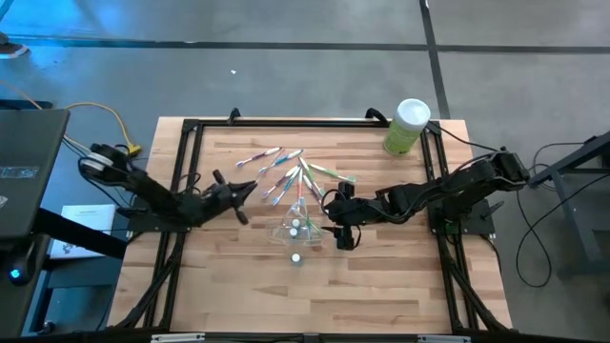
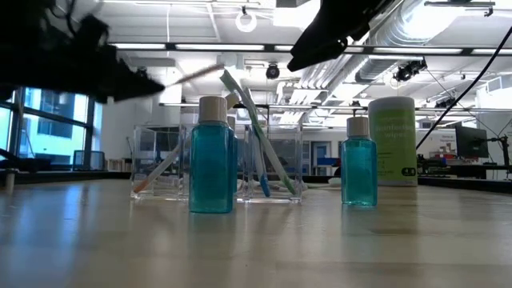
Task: Pick & Place toothbrushing station
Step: Put the orange toothbrush into the transparent organizer
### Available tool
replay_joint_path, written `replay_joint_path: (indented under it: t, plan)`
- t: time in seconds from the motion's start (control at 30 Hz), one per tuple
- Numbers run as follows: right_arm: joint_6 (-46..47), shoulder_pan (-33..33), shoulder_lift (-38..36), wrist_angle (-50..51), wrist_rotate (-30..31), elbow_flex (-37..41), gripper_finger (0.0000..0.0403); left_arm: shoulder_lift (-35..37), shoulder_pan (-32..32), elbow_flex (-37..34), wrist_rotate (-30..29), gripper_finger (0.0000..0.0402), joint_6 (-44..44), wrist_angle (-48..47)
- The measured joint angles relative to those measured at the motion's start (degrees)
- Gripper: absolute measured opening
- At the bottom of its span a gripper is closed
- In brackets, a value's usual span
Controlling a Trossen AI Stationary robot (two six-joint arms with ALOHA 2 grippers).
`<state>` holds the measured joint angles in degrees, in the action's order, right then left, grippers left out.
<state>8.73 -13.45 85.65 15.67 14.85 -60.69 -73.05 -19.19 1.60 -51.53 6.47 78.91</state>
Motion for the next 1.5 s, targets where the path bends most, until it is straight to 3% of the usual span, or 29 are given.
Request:
replay_joint_path:
  t: [0.23, 0.4, 0.6, 0.7, 0.83, 1.1, 1.5]
  plan:
    - [0.0, 0.0, 0.0, -0.1, 0.0, 0.0, 0.0256, 8.3, -12.7, 7.1, -5.5, 0.0010, 13.9, -6.2]
    - [0.0, 0.0, 0.0, -1.1, 0.0, 0.0, 0.0256, 8.8, -19.8, 18.5, -13.8, 0.0010, 21.3, -23.6]
    - [0.9, 0.0, 0.0, -1.4, -2.4, 0.0, 0.0256, 8.5, -24.5, 29.9, -14.2, 0.0010, 16.2, -48.3]
    - [2.1, 0.0, 0.0, -1.4, -5.9, 0.0, 0.0256, 8.5, -25.9, 32.8, -8.1, 0.0010, 11.6, -58.2]
    - [3.6, 0.0, 0.0, -1.4, -11.6, 0.0, 0.0256, 8.5, -27.2, 33.8, 1.5, 0.0010, 7.3, -61.9]
    - [6.5, -0.1, 0.0, -1.6, -16.6, 0.0, 0.0256, 8.5, -27.9, 33.8, 7.0, 0.0010, 3.4, -63.9]
    - [1.7, 0.0, 0.0, -8.3, -19.7, 0.0, 0.0256, 8.4, -26.3, 33.8, 18.8, 0.0011, 2.5, -64.8]
